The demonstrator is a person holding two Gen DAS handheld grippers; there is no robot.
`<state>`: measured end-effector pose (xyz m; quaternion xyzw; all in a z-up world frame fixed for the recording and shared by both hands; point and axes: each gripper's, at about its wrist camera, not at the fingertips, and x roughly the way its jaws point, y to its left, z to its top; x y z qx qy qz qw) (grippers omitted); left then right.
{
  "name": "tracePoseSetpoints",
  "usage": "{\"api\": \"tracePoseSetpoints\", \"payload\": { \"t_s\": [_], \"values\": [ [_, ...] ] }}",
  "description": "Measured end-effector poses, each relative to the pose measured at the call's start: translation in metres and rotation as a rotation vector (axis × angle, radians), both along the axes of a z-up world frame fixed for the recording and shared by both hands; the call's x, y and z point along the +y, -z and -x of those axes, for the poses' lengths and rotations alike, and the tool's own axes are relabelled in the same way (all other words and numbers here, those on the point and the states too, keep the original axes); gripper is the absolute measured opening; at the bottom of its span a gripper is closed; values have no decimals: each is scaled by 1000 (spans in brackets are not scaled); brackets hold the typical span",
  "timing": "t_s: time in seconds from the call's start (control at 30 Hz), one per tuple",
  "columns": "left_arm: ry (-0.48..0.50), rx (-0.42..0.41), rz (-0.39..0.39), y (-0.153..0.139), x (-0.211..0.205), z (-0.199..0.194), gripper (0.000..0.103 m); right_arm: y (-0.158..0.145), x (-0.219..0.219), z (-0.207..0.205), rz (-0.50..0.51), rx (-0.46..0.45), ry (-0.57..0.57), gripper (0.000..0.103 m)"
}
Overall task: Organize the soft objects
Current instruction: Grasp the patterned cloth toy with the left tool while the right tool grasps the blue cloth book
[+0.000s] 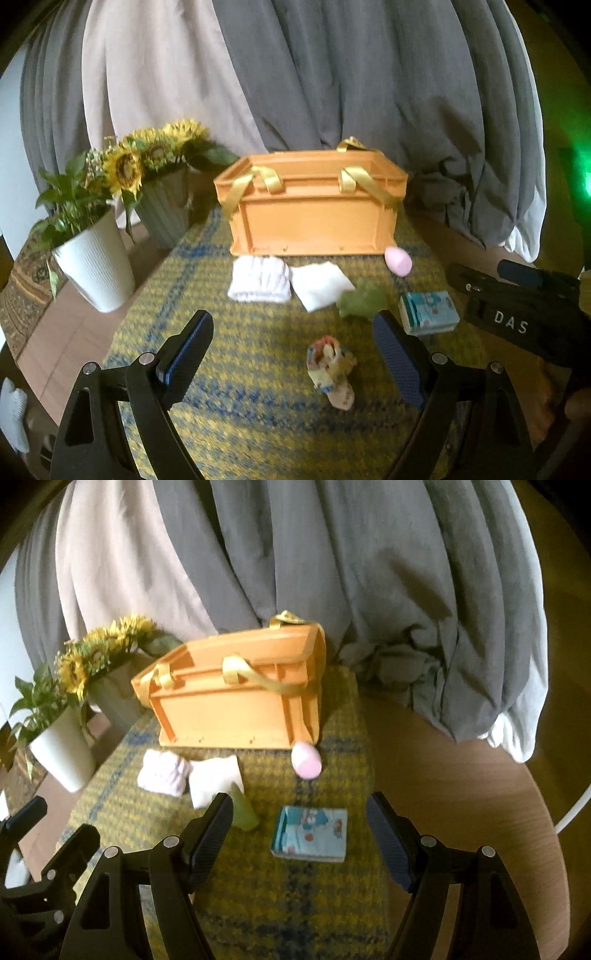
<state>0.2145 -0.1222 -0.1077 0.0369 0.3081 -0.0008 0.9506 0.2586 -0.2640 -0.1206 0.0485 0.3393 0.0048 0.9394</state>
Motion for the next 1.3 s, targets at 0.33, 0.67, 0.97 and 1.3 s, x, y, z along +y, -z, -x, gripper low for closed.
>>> {"api": "tracePoseSetpoints", "payload": {
  "t_s": [0.33,0.67,0.97,1.3],
  "values": [
    [-3,89,32,38,-9,-7,85,29,-5,-12,9,51,-21,75],
    [13,156,29,71,-15,-22,77,56,-5,-26,23,103,-49,75],
    [28,186,33,87,-16,-34,74,71,-3,-39,15,135,-63,75],
    [37,221,55,99,-16,-48,64,83,2,-49,19,151,-71,75]
  ]
}}
